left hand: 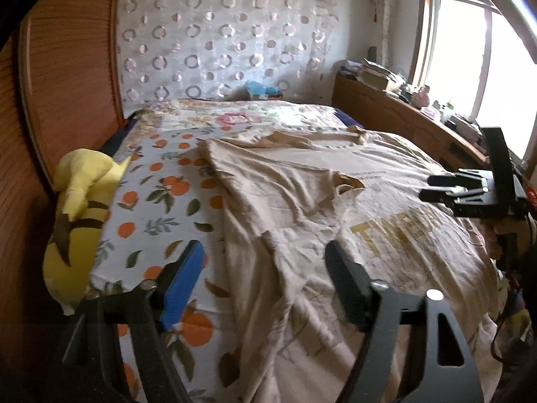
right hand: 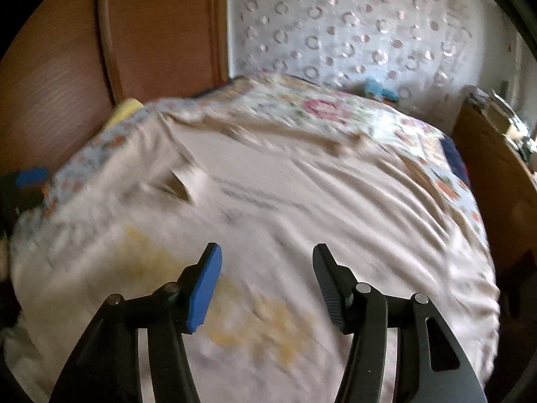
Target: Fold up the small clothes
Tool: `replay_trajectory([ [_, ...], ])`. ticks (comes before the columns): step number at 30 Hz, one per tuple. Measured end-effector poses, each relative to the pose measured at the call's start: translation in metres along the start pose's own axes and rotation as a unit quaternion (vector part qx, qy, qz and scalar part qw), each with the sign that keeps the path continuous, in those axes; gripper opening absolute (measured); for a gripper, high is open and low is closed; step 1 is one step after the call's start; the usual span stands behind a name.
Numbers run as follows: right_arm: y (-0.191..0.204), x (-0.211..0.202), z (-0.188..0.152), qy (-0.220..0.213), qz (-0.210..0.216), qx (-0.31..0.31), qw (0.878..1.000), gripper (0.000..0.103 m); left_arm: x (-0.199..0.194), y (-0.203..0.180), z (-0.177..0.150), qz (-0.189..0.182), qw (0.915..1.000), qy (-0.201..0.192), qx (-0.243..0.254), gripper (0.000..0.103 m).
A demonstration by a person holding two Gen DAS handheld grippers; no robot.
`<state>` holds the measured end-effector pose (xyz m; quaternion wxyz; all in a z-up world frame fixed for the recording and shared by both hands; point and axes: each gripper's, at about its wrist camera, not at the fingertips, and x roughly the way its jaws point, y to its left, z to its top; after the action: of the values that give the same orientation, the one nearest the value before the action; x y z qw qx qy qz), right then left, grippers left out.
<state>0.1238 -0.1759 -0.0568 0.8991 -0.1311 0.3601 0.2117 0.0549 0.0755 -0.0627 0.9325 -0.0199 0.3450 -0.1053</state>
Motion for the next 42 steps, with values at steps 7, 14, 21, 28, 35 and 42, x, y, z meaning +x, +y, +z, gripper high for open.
replay_trajectory([
  [7, -0.029, -0.006, -0.038, 0.034, -0.023, 0.015, 0.999, 0.058, 0.023, -0.006, 0.01, -0.021, 0.999, 0.038, 0.012, 0.044],
  [14, -0.038, -0.012, -0.044, 0.025, -0.009, 0.037, 0.999, 0.061, 0.04, -0.014, 0.01, -0.011, 0.9972, 0.069, 0.025, 0.032],
  [21, -0.046, -0.012, -0.047, 0.025, -0.016, 0.039, 0.999, 0.064, 0.036, -0.025, 0.009, -0.026, 0.9967, 0.064, 0.042, 0.01],
  [28, -0.047, -0.011, -0.047, 0.025, -0.018, 0.04, 0.999, 0.065, 0.013, -0.048, 0.002, -0.064, 0.995, 0.048, 0.06, 0.009],
  [35, -0.047, -0.011, -0.048, 0.026, -0.018, 0.04, 0.999, 0.066, -0.001, -0.063, -0.016, -0.076, 0.9934, 0.05, 0.071, 0.01],
  [42, -0.048, -0.011, -0.048, 0.026, -0.02, 0.039, 0.999, 0.066, -0.018, -0.055, -0.011, -0.056, 0.997, 0.012, 0.053, 0.043],
])
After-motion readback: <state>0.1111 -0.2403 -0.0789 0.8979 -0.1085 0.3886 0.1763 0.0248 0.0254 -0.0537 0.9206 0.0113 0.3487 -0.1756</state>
